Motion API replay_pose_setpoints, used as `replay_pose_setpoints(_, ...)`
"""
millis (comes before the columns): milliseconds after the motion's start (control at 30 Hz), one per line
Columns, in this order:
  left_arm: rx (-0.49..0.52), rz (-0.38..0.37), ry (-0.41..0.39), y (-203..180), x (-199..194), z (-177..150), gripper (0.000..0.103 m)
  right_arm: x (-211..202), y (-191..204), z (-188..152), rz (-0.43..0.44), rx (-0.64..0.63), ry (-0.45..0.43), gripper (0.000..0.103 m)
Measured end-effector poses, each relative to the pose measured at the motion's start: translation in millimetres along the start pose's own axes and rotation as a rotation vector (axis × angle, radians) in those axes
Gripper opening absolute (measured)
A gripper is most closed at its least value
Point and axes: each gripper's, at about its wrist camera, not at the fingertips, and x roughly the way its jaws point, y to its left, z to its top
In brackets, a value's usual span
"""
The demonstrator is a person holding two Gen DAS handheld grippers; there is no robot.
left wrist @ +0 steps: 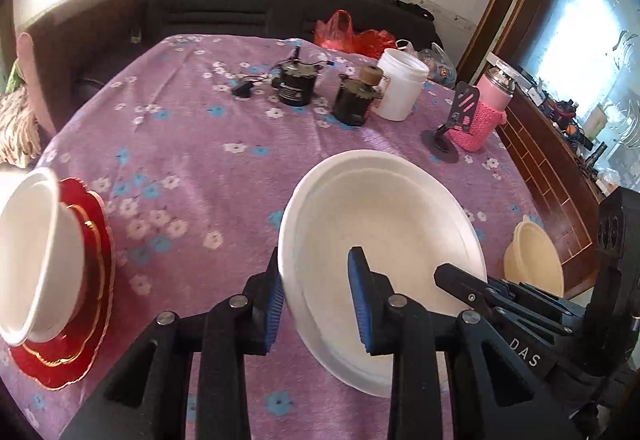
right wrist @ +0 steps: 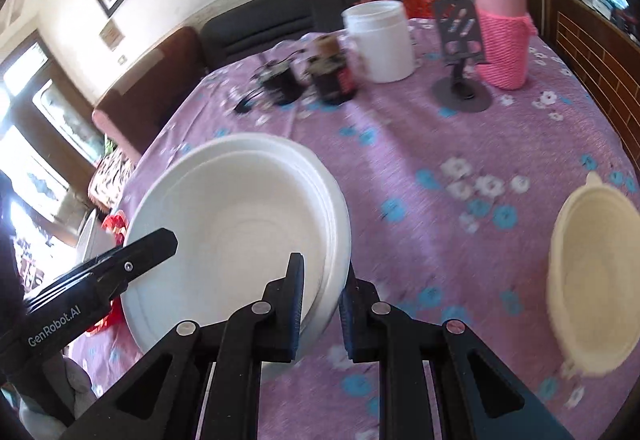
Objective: Organize plates and bowls
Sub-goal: 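Close the right gripper on the small white bowl rim and lift, then carry the small white bowl over the red plate stack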
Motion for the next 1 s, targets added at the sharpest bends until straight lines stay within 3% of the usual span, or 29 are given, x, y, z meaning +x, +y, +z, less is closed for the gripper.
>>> replay_pose_setpoints(167,0.046,0.12,-0.056,15.2,-8.2,-32.3,0.028,12.8,30.9,-35.3,0.0,-0.025,0.026,0.018)
replay_pose_setpoints(333,0.056,0.163,-0.071,26.3,-10.9,-50.1,0.033,23.8,48.5,-55.7,-0.06,-0.052,0.023,0.02)
replay_pose_setpoints(633,0.032,0.162,-0.051,41.5,-9.1,-51.8,0.041,24.5,61.5,-63.3,-0.079,-0.072,-0.001,0.023)
replay_pose_setpoints(733,0.011,0.145,-0.05,47.2,-11.1,-50.9,0.047,24.2,63.2,-61.2,-0.071,-0.072,-0.017,0.032)
replay_pose_setpoints(800,-0.023,0.118,-0.048,54.6,-13.1,-50.2,0.049,22.3,63.8,-62.0,-0.059,-0.063,-0.025,0.044)
replay_pose_setpoints(1000,-0.077,0.097,-0.02,69.8,-11.2,-50.5,0.052,15.6,63.1,-66.4,-0.03,-0.024,-0.055,0.046)
